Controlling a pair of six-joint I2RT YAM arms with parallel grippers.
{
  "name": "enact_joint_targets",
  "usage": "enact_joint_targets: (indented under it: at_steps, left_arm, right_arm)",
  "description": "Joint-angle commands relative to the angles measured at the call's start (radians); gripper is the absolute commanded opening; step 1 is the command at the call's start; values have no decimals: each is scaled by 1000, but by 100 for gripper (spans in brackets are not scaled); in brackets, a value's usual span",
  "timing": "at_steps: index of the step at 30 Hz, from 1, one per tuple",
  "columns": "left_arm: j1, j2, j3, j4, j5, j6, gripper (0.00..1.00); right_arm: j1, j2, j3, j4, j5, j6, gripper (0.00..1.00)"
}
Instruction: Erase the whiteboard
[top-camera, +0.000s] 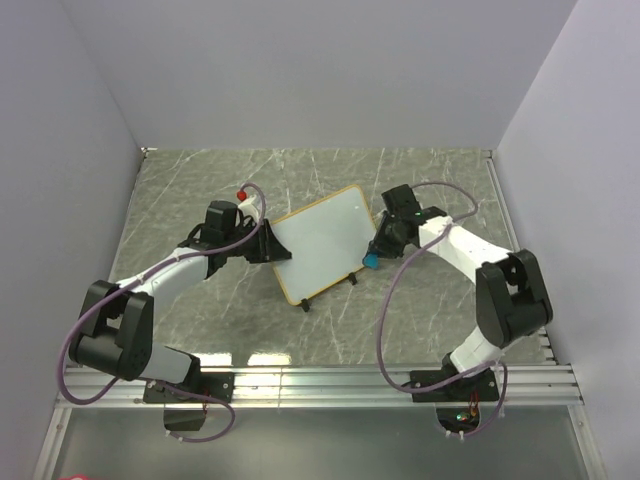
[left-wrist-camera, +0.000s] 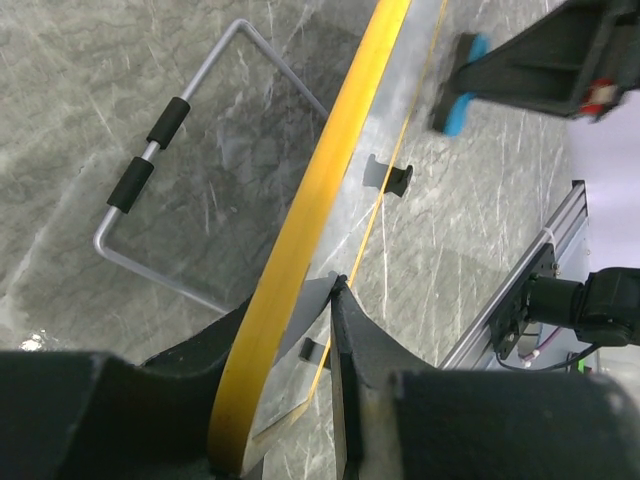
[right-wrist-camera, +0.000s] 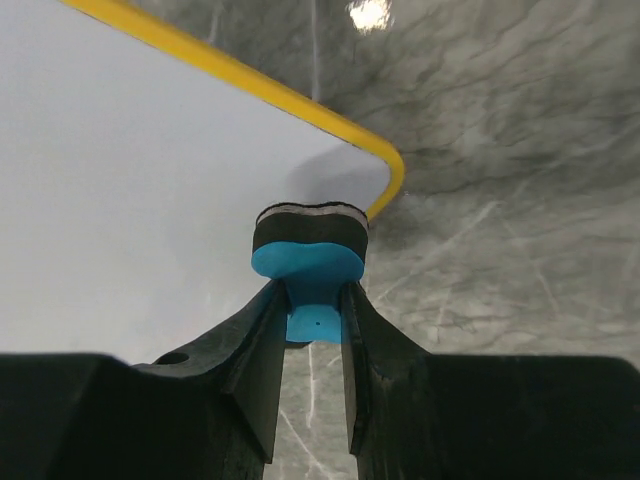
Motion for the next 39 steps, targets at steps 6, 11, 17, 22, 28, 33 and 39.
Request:
enact_joint_targets:
  at_steps: [6,11,17,22,28,33,39]
  left_arm:
    - [-8,-5,-21,-136,-364,99,0]
    - [-10,-33,-25,-152,-423,91,0]
    - [-11,-54,-18,-189,-495,85,0]
    - [-11,-45,-13,-212,-503,66,0]
    - [-11,-90,-30,-222,-572,23,0]
    - [-11,-315,-177,-115,-638,17,0]
    - [-11,-318,-176,-120,-655,23,0]
  right_arm:
    - [-44,-209,-10,-57,123,-19,0]
    - [-102,-166,-29,-118,186,1,0]
    - [-191,-88,-68,-85,171,2,30]
    - [-214,-59,-46,-74,143,-11,73]
    - [-215,-53,-12,-94,131,-21,80]
    - [-215,-60,-1,-114,131,-31,80]
    - [-217,-60,22,-123,99,-30,80]
